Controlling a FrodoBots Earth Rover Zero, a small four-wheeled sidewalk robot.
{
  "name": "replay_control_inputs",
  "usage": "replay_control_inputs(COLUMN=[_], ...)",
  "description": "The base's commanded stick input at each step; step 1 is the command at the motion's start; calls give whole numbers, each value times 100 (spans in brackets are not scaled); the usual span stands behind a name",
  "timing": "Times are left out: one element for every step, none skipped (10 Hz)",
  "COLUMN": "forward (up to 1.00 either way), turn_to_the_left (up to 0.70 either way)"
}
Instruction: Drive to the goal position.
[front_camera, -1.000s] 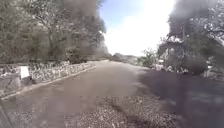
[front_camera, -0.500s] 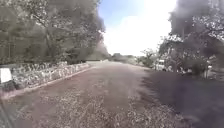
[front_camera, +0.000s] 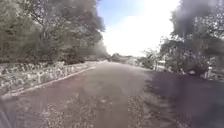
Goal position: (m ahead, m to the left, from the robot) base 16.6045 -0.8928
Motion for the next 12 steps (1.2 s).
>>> replay_control_inputs(forward=[85, 85, 85, 85, 85, 85, 85, 85, 85, 85, 85, 85], turn_to_the_left=[1, 1, 1, 1, 1, 1, 1, 1, 1, 1, 2, 3])
